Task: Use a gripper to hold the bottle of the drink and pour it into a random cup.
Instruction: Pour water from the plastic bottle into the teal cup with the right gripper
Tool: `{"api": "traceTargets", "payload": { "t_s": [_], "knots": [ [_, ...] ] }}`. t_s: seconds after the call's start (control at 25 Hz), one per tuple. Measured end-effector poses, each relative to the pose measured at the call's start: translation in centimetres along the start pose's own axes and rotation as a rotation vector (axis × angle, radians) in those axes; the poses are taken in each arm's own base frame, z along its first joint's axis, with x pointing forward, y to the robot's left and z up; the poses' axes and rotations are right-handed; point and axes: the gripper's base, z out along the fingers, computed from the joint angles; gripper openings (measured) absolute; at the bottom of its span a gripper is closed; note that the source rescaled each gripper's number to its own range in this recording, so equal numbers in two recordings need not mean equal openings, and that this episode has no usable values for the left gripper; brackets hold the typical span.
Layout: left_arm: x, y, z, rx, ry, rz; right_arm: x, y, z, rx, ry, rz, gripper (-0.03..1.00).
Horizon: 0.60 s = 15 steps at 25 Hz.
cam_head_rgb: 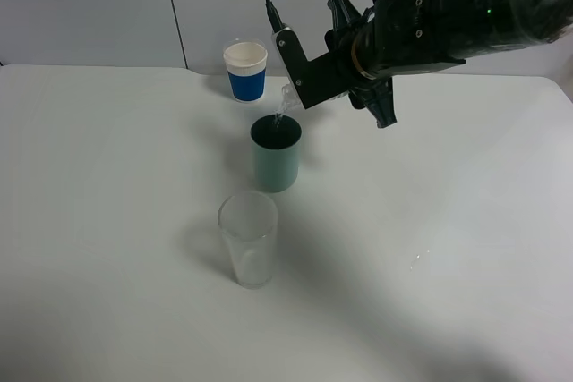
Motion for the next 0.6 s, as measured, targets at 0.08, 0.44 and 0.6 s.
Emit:
{"api": "traceTargets", "payload": {
  "t_s": [0.08,0.44,0.6],
  "knots": [
    [0.00,0.00,0.00,0.000,0.000,0.000,0.02,0.01,0.00,-0.001,0.002,0.000,0.00],
    [0.00,0.00,0.00,0.000,0.000,0.000,0.20,-0.05,0.00,0.005,0.022,-0.023,0.00],
    [0.00,0.00,0.00,0.000,0.000,0.000,0.23,-0.06,0.00,0.006,0.025,-0.026,0.00]
  ]
}}
